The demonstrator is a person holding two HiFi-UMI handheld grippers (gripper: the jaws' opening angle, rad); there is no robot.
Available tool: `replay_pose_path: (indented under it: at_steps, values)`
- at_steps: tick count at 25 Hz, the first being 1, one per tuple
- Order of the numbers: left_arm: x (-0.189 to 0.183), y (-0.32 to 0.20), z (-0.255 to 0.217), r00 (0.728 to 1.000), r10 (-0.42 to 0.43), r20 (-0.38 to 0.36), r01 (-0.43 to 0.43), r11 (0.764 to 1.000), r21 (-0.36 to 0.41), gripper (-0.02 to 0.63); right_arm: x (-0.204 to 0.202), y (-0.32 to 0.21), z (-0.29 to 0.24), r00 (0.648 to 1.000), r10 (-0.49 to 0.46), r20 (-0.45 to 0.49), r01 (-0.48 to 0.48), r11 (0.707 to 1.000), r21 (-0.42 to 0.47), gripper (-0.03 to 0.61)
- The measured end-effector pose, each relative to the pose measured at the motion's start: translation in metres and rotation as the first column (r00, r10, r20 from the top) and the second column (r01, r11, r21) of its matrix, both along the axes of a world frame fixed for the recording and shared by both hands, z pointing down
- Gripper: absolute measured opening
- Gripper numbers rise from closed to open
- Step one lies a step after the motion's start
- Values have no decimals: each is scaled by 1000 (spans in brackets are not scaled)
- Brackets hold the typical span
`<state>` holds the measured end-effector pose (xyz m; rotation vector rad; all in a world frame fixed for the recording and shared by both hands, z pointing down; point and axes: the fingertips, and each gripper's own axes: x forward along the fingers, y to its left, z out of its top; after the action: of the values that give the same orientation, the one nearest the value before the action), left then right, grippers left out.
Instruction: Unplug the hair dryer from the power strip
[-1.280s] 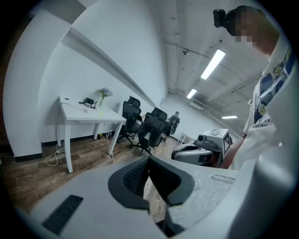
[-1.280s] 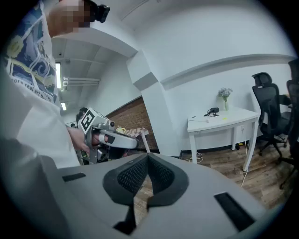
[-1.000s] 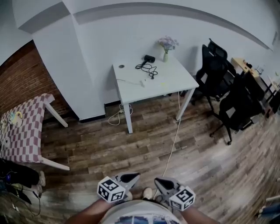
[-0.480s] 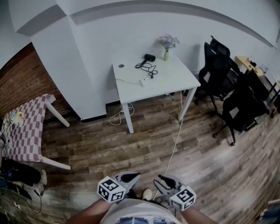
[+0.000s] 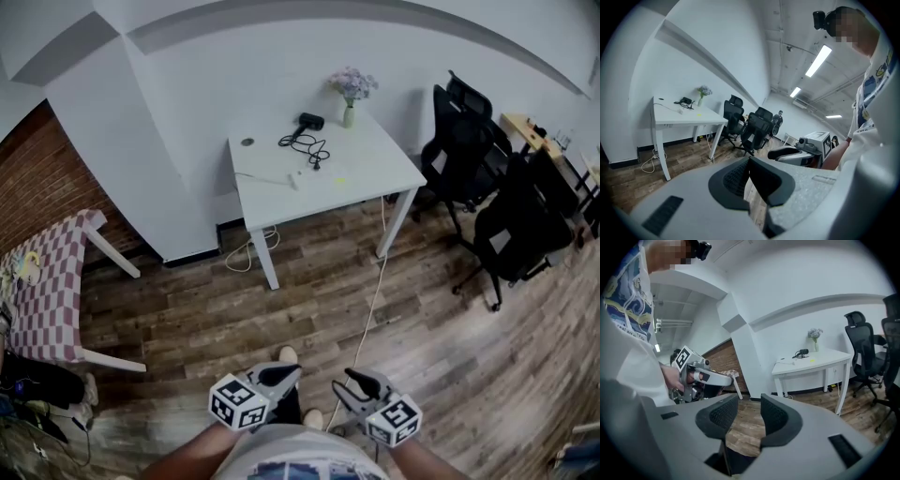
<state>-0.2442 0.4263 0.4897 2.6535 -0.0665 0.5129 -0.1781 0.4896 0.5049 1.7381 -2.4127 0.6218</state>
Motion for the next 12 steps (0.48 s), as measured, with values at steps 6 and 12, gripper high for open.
replay_pose_path:
  at_steps: [6,12]
  values:
    - [37,-71,7,999,20,-26,-20,1000,-12,3,33,-60,1,999,30,-23,-31,998,-57,135]
    - [64,-167,-7,998,-12,-59,11,1000,-14,3,54,-149,-7,999,12,-43,-16,997,-78,118]
